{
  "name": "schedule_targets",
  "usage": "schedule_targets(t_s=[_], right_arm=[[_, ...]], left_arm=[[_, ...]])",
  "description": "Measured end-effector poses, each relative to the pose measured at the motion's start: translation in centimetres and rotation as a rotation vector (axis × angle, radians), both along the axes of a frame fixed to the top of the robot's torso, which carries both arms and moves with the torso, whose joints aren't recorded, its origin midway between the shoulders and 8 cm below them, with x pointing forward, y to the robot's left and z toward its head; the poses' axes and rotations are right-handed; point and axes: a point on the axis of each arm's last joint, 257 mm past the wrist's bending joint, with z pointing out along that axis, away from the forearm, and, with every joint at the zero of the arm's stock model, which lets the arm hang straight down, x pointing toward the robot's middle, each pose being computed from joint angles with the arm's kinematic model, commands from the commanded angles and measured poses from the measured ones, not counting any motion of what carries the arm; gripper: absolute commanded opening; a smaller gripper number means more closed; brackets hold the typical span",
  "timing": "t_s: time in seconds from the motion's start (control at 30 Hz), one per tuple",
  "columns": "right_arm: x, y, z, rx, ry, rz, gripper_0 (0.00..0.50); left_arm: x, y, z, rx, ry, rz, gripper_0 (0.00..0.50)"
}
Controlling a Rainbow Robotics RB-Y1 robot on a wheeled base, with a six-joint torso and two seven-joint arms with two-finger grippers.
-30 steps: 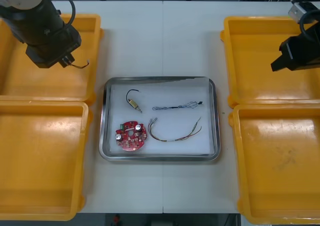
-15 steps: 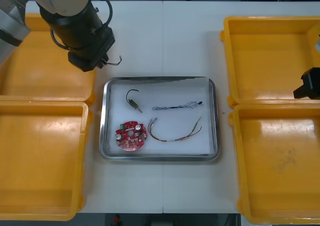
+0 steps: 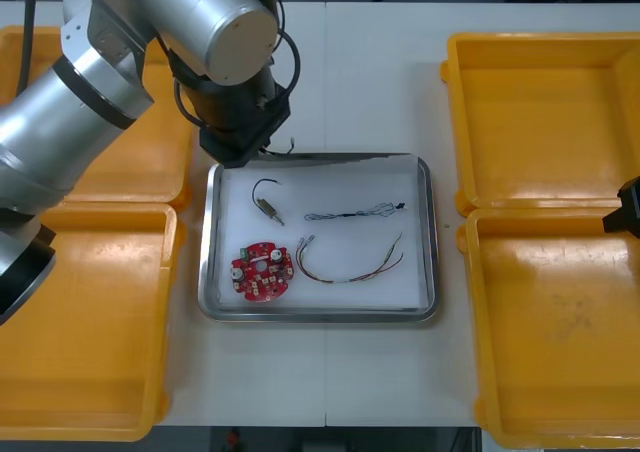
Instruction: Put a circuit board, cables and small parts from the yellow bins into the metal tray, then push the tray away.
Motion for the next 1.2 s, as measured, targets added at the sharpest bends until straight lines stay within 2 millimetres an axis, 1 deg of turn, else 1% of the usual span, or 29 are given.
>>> schedule_targets(t_s=[0.17,0.37,0.5,0.77,1.0,1.2], right_arm=[[0.0,-0.1,0.0,-0.002,-0.001,-0.002,0.500],[0.0,-0.1,0.0,-0.002,-0.001,-0.002,0.500],[0.0,-0.1,0.0,-0.002,-0.001,-0.003,0.500],[0.0,-0.1,0.0,-0.003,-0.001,-0.003,0.500],[0.0,-0.1,0.0,-0.002,-0.001,-0.003,0.500],[0.0,-0.1,0.1,-0.001,-0.002,-0.003,0.500]], left_arm=[[-0.1,-1.9,-0.3,-0.017,-0.010,0.019,0.000],[0.1,-3.1,-1.5,-0.027,0.007,0.040,0.000],[0.5,-3.4,-2.6,-0.020,0.008,0.046,0.000],[0.6,-4.3,-4.8,-0.016,0.027,0.041,0.000],[-0.1,-4.8,-6.8,0.033,0.038,0.005,0.000],[-0.7,-4.9,-7.6,0.057,0.049,-0.011,0.000]])
